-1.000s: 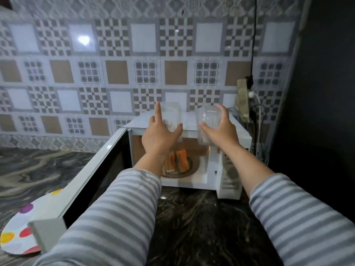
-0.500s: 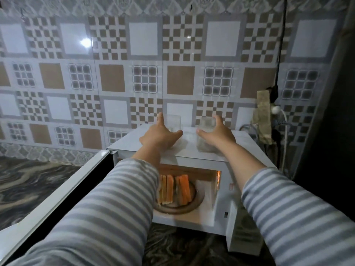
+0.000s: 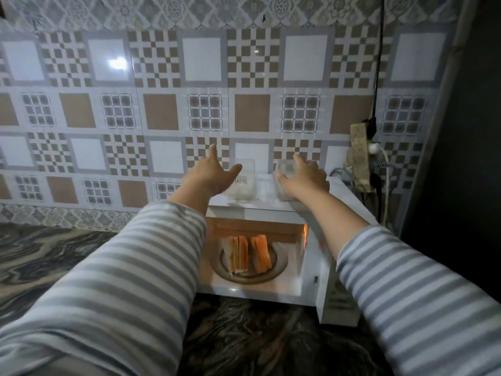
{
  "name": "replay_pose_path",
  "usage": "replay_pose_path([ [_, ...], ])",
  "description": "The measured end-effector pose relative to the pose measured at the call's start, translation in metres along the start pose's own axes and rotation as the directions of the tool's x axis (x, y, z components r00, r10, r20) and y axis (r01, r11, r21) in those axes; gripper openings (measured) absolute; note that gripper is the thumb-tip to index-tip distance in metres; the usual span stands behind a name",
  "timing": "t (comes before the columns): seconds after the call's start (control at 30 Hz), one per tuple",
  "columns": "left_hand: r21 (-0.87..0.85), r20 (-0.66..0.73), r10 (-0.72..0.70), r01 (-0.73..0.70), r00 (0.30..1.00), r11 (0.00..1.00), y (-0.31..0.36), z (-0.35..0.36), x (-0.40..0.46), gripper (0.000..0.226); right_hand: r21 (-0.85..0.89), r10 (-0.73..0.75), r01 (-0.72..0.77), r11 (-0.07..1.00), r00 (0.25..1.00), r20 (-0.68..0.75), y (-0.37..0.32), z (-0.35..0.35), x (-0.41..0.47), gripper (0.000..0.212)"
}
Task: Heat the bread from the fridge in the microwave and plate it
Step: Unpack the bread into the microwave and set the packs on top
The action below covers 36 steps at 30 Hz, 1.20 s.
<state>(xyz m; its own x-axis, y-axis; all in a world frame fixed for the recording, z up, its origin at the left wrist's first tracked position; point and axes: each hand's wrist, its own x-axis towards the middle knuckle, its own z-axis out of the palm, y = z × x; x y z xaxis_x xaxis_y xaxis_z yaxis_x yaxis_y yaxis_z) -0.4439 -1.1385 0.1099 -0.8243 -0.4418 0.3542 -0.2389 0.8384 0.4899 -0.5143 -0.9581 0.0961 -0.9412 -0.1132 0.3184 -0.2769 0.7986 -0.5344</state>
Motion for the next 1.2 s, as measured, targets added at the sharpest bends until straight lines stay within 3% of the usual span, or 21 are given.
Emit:
replay_pose_path([
  [0.13,-0.046,0.153,0.074,-0.068,0.985,0.997,-0.019,-0.039,-0.031,0.076,-0.035,-0.044,0.044,0.998,0.999,0.008,-0.024,-0.006,-0.067,0.064],
  [0.27,-0.009,0.342,0.043,-0.042,0.939,0.999,-0.044,-0.076,-0.071,0.074,-0.053,-0.068,0.072,0.996,0.996,0.065,-0.056,-0.001,-0.149,0.065],
  [0.33,0.055,0.439,0.020,-0.048,0.899,0.997,-0.059,-0.094,-0.091,0.070,-0.063,-0.069,0.077,0.995,0.991,0.116,-0.075,0.005,-0.189,0.064],
  [0.47,-0.040,0.628,-0.013,0.048,0.778,0.998,-0.101,-0.119,-0.127,0.074,-0.050,-0.118,0.133,0.990,0.966,0.232,-0.116,0.017,-0.261,0.062],
  [0.6,-0.135,0.620,0.079,0.007,0.781,0.991,-0.135,-0.127,-0.158,0.073,0.002,-0.187,0.194,0.981,0.944,0.272,-0.157,0.022,-0.314,0.052],
  [0.7,-0.229,0.546,0.153,-0.029,0.824,0.973,-0.150,-0.120,-0.174,0.076,0.067,-0.203,0.192,0.979,0.938,0.281,-0.175,0.027,-0.341,0.055],
  [0.87,-0.394,0.511,0.207,0.014,0.835,0.919,-0.158,-0.109,-0.188,0.085,0.034,-0.177,0.175,0.984,0.940,0.290,-0.171,0.030,-0.361,0.049],
  [1.07,-0.385,0.517,0.223,-0.008,0.826,0.923,-0.142,-0.088,-0.189,0.085,-0.056,-0.161,0.173,0.983,0.973,0.165,-0.147,0.018,-0.357,0.048],
  [1.2,-0.290,0.405,0.248,-0.133,0.880,0.948,-0.128,-0.062,-0.187,0.081,-0.124,-0.121,0.133,0.983,0.987,0.102,-0.113,0.004,-0.345,0.049],
])
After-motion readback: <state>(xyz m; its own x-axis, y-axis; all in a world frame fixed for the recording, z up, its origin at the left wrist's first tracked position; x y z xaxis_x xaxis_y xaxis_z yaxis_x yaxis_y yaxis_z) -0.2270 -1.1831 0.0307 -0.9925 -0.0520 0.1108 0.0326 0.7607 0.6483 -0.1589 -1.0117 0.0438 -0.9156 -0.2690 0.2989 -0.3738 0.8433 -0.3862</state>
